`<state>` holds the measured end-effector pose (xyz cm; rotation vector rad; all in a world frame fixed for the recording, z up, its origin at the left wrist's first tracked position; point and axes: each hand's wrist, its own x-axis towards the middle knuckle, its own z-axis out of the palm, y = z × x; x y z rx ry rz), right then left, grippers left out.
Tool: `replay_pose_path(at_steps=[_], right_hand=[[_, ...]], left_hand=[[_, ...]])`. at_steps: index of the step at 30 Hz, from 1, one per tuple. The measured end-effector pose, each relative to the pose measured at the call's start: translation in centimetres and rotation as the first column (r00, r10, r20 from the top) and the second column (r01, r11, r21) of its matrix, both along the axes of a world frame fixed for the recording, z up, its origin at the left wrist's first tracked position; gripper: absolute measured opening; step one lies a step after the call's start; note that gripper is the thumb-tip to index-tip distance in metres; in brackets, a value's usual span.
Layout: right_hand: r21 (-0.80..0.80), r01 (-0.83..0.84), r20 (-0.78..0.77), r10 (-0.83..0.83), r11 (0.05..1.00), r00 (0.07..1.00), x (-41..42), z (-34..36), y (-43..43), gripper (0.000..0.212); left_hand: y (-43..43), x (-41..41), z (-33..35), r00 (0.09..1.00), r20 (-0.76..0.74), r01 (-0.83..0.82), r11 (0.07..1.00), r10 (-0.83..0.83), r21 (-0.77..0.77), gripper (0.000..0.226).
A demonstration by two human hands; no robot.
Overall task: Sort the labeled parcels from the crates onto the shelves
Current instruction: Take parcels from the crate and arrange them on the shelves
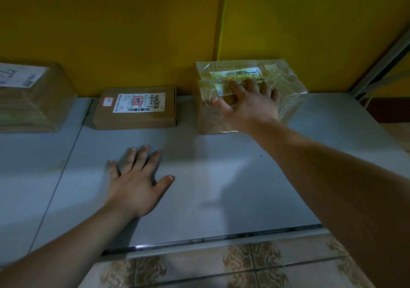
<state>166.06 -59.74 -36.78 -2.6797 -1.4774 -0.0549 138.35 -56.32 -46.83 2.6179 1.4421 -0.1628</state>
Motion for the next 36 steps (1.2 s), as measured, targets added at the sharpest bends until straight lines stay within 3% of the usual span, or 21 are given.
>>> replay_pose_path(at_steps=[5, 10, 15, 19, 25, 29, 36], right_hand=[[-0.062, 0.012, -0.068, -0.017, 0.998, 0.998, 0.0, 0.7, 0.9, 0.083], [-0.139, 0.003, -0.097, -0.017, 0.99, 0.995, -0.8, 3.2, 0.3, 0.083], [-0.244, -0.138, -0.11, 0.114, 0.96, 0.987, -4.5, 6.0, -2.4, 0.08], [-0.347, -0.234, -0.139, 0.197, 0.908, 0.97, -8.5, 8.7, -3.9, 0.082], [-0.344, -0.391, -0.205, 0.338, 0.854, 0.918, -15.2, 15.6, -5.0, 0.076], [-0.358, -0.468, -0.253, 0.399, 0.808, 0.881, -20.8, 22.1, -6.5, 0.071], [-0.384, -0.576, -0.296, 0.495, 0.722, 0.817, -34.3, 35.8, -11.4, 0.073]], left_hand=[[0.1, 0.0, 0.1, 1.0, 0.021, 0.002, 1.0, -0.001, -0.02, 0.087], [0.8, 0.3, 2.1, 0.998, -0.053, 0.019, 0.986, -0.028, -0.165, 0.076], [0.3, -0.8, 7.7, 0.984, 0.146, -0.043, 0.932, 0.102, -0.361, 0.08], [-2.1, -3.0, 13.4, 0.983, 0.173, 0.004, 0.925, 0.067, -0.379, 0.073], [-6.7, -9.7, 23.2, 0.984, 0.131, -0.064, 0.916, 0.125, -0.395, 0.065], [-10.3, -16.3, 30.7, 0.956, 0.14, -0.182, 0.894, 0.259, -0.408, 0.063], [-15.2, -28.4, 45.7, 0.947, 0.111, -0.239, 0.894, 0.301, -0.378, 0.063]])
